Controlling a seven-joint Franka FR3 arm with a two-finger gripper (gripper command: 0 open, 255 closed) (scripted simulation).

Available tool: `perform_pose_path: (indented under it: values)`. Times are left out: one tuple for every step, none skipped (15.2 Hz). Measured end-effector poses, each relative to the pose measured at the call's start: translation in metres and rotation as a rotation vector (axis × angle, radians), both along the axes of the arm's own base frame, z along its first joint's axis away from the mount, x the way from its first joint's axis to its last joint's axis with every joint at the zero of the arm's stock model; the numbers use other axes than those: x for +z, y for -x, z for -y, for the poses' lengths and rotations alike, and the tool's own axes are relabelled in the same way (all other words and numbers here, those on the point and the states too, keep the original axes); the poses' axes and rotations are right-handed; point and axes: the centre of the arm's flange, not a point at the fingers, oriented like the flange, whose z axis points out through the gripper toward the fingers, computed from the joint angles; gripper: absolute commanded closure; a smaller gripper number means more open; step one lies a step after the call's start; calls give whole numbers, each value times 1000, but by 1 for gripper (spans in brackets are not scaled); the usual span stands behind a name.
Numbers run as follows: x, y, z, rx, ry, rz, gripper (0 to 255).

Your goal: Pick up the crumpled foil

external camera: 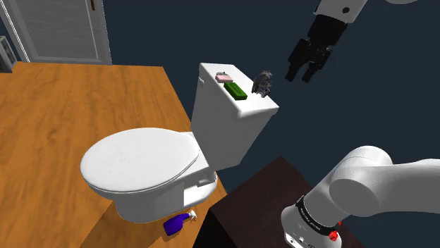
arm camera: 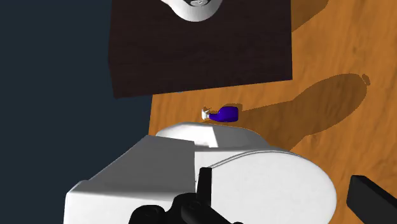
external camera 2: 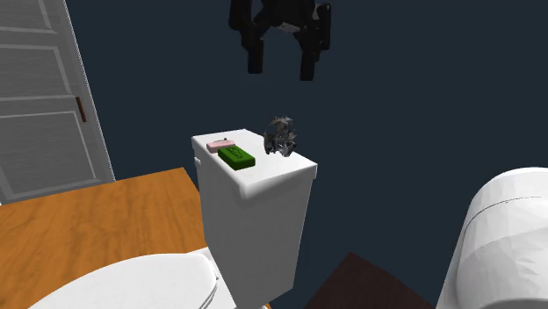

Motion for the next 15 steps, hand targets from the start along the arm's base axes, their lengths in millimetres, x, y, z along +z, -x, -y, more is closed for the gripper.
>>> perform_pose_path:
  values:
    - [0, 0, 0, 0, 0, 0, 0]
    - [-2, -4, 1, -17, 3, 2, 0]
    - [-7, -12, 1, -44, 8, 5, 0]
    - [-9, -20, 3, -75, 13, 9, 0]
    - [-14, -30, 6, -109, 19, 13, 0]
    - [-19, -42, 9, -145, 25, 18, 0]
    - [-22, -53, 11, -180, 31, 23, 0]
    - [-24, -64, 17, -217, 38, 29, 0]
    - [-31, -73, 18, -253, 44, 33, 0]
    - [-34, -82, 23, -290, 50, 39, 0]
    - [-37, -91, 26, -327, 56, 44, 0]
    - [-41, -99, 31, -364, 62, 49, 0]
    - [-46, -109, 41, -400, 69, 54, 0]
    - [-50, -118, 47, -437, 75, 59, 0]
    - [-57, -128, 52, -473, 81, 64, 0]
